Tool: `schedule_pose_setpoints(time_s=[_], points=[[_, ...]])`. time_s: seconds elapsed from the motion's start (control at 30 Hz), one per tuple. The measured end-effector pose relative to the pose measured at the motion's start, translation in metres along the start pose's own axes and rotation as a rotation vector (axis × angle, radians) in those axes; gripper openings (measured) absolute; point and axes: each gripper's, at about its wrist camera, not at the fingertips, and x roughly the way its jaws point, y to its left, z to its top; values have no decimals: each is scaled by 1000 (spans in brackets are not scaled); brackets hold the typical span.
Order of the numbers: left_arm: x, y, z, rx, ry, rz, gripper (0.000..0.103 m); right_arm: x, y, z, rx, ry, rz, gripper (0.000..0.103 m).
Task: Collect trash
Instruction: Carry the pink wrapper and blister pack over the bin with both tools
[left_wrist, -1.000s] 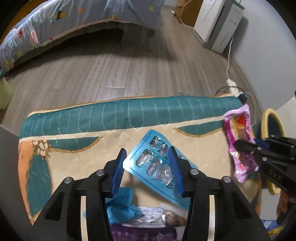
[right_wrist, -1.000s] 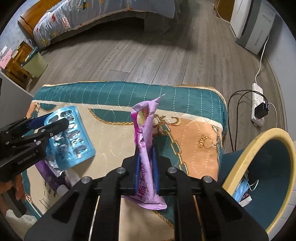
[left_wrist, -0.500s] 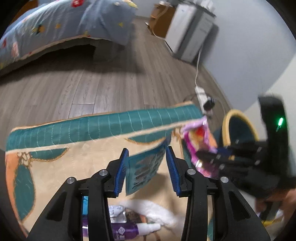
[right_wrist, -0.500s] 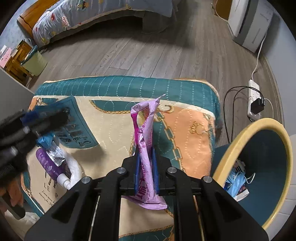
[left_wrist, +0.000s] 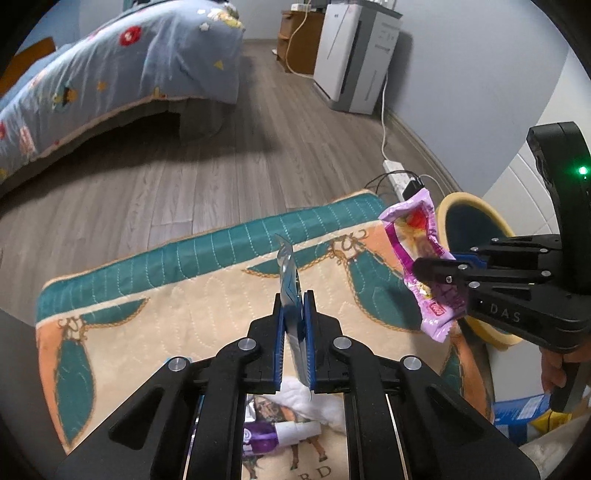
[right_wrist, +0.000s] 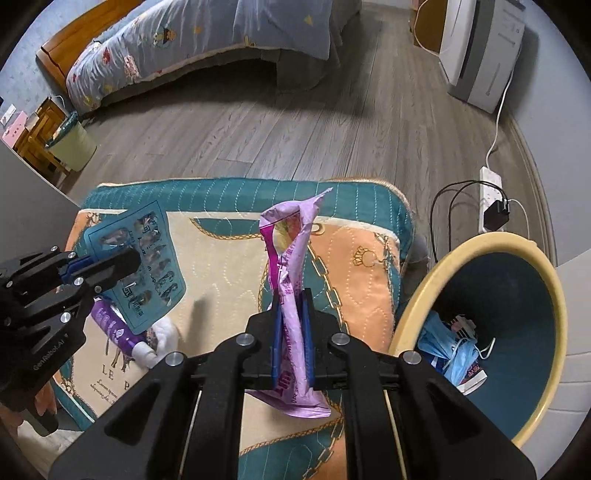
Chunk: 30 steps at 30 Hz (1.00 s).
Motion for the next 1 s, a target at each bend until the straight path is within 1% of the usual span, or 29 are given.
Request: schedule_pose_setpoints(time_s=[0.33,0.53,0.8,1.0], points=[[-29,-29,0,69,-67,25,10,-38,-10,-12,8,-65,-19,9],[-41,-48,1,93,-103,18,10,-62,-25,-21,37,-101,-37,9],[-50,-82,1,152,-131,-10,10,-94,-52,-34,82,-150,-73,9],[-50,-106,0,198,-141,-50,10,-107,-85,-44,152,-167,-114,9]])
